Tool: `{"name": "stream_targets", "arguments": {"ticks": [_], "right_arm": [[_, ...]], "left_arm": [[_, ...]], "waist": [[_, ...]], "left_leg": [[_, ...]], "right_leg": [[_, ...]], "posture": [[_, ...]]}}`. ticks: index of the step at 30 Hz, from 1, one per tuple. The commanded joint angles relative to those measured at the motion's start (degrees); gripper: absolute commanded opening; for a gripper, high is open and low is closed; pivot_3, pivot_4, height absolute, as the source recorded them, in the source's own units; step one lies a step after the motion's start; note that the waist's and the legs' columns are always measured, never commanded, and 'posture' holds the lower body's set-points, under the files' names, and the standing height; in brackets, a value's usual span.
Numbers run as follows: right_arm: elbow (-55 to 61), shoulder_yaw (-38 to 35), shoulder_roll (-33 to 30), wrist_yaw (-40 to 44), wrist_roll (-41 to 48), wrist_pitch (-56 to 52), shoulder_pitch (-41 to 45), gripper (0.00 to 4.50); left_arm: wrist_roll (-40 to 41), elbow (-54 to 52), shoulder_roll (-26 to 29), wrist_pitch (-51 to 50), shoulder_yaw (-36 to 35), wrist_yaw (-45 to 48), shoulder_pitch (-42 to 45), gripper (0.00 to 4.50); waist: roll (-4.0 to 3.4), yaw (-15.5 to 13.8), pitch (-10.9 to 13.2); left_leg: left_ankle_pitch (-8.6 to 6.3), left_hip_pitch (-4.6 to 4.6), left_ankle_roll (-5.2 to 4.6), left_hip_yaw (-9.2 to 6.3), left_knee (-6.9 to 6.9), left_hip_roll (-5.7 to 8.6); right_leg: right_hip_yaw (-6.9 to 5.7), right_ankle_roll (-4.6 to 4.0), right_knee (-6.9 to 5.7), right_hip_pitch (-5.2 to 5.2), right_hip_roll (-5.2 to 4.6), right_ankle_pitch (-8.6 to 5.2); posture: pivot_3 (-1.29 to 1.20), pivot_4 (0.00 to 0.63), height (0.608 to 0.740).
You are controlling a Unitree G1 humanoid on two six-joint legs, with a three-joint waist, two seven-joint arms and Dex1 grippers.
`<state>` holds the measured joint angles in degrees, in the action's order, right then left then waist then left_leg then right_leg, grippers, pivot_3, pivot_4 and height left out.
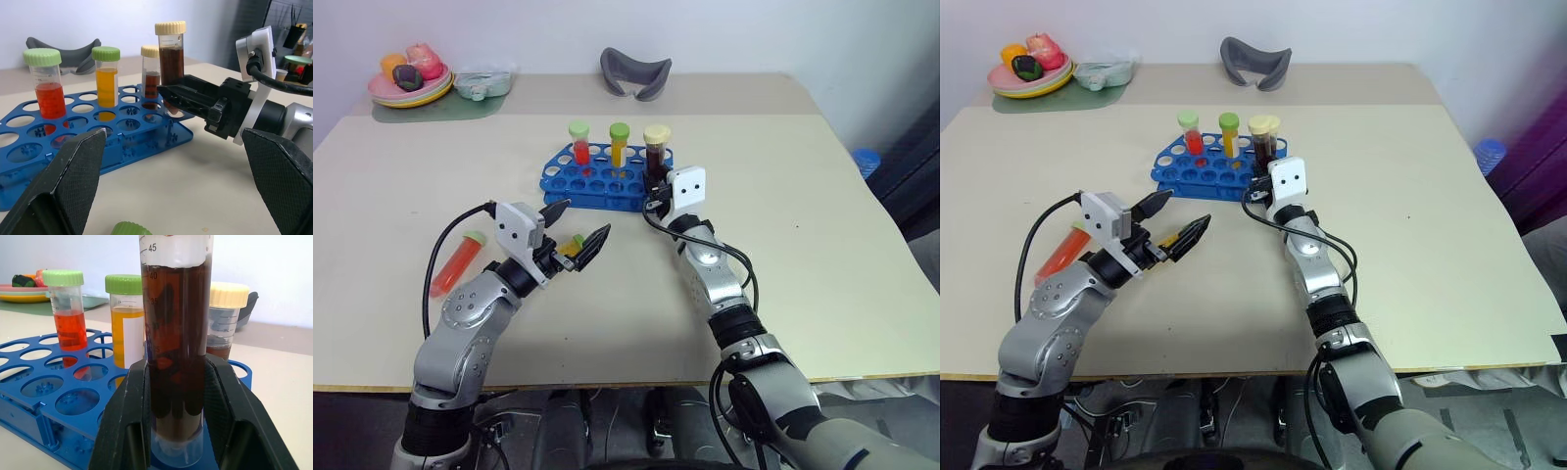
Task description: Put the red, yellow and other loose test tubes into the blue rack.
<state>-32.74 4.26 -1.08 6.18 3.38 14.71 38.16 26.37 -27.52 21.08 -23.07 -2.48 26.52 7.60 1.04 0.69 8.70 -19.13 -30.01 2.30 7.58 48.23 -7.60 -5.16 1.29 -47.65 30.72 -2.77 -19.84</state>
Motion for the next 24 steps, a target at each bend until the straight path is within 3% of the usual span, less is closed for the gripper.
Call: {"name": "stream_targets", "arguments": {"ticks": [1,6,7,11,20,24], "right_arm": [[0.24,-1.58,0.65,0.22,0.46,1.72,0.84,0.83],[1.16,-2.28,1.4,2.9,2.31,1.33,0.19,0.83],[1.5,-2.32,1.49,3.61,2.55,1.3,0.04,1.86],[3.1,-3.19,2.15,3.29,2.86,2.0,-0.11,3.7],[13.45,-4.51,0.71,2.51,3.22,0.54,-1.79,3.7],[24.72,-5.53,-3.84,6.59,6.33,-5.31,-6.77,3.7]], "left_arm": [[0.14,-1.51,-0.03,0.9,-0.22,0.21,1.0,4.5],[0.36,-1.65,-0.01,0.66,-0.31,0.18,1.1,4.5],[0.38,-1.69,0.0,0.65,-0.32,0.18,1.05,4.5],[0.29,-1.32,0.07,1.09,-0.49,0.5,0.7,4.5],[-1.8,-0.24,0.35,1.58,-0.64,-0.14,0.38,4.5],[-3.71,-0.43,2.96,-1.6,-0.53,-0.57,1.65,4.5]], "waist": [[0.0,-0.04,0.0],[0.0,0.0,0.0],[0.0,0.01,0.0],[0.0,0.03,0.0],[-0.01,-0.05,0.01],[-0.01,-0.12,0.01]], "left_leg": [[0.0,0.0,0.0,0.0,0.01,0.0],[0.0,-0.03,0.0,0.0,0.03,0.0],[0.0,-0.03,0.0,0.0,0.03,0.0],[0.0,-0.03,0.0,-0.01,0.03,0.0],[0.0,-0.04,0.0,-0.01,0.03,0.0],[0.0,-0.06,0.0,-0.02,0.04,0.01]], "right_leg": [[0.0,0.0,0.0,0.0,0.0,0.0],[0.0,0.0,-0.02,0.02,-0.01,0.0],[0.0,0.0,-0.03,0.02,-0.01,0.0],[0.0,0.0,-0.03,0.03,0.0,0.0],[0.0,0.0,-0.04,0.04,-0.01,0.0],[0.0,0.0,-0.04,0.04,-0.02,0.0]], "posture": [[0.0,0.15,0.66],[0.0,0.15,0.66],[0.0,0.15,0.66],[0.0,0.15,0.66],[0.0,0.15,0.66],[0.0,0.15,0.66]]}}
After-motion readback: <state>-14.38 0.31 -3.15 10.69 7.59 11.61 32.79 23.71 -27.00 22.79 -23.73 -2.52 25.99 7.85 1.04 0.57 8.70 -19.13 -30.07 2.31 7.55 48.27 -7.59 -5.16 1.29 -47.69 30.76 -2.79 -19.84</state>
